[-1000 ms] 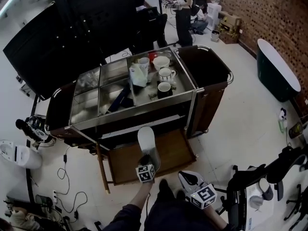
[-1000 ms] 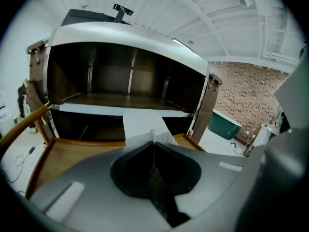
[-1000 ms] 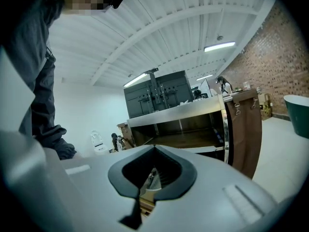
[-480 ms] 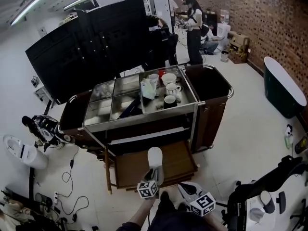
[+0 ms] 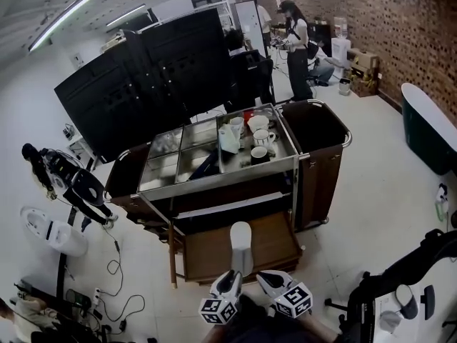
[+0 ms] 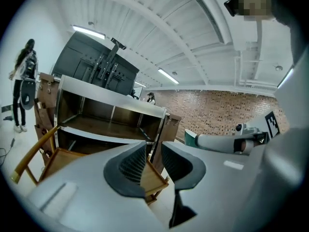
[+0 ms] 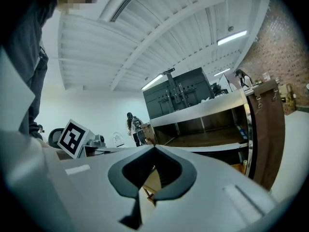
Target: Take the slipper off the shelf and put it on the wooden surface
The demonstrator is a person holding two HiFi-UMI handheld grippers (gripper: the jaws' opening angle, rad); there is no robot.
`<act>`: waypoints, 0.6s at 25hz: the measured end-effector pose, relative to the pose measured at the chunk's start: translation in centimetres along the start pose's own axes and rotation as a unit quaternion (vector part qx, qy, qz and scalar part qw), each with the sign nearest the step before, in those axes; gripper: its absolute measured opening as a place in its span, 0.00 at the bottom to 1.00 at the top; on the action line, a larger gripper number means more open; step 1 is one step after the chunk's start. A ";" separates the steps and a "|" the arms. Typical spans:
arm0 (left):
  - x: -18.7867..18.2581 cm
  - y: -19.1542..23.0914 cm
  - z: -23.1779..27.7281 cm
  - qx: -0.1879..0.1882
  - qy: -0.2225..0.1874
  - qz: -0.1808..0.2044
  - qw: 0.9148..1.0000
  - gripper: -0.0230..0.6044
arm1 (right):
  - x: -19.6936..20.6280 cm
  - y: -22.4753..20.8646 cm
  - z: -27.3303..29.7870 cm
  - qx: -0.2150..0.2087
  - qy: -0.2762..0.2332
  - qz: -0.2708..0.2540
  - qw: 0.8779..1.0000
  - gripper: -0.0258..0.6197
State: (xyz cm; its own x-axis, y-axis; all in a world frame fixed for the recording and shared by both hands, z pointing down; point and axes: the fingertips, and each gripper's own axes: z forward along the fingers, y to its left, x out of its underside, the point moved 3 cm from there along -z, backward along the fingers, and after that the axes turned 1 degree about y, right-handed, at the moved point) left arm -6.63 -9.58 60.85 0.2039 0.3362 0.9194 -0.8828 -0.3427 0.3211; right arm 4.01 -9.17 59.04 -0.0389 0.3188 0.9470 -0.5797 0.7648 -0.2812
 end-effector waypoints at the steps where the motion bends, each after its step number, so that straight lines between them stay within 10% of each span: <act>1: -0.1 0.1 -0.3 -0.002 0.001 0.009 1.000 0.21 | 0.0 0.5 0.3 -0.006 0.000 0.000 1.000 0.03; 15: 0.3 -2.4 -1.2 0.024 0.000 0.010 1.000 0.20 | 0.7 1.3 -0.2 0.031 0.019 -0.065 0.997 0.02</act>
State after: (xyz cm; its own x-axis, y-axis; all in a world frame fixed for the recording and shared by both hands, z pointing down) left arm -4.96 -7.59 60.12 0.1860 0.3296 0.9256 -0.8659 -0.3903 0.3129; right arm 3.35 -7.81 59.34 0.0692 0.2414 0.9680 -0.6270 0.7652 -0.1460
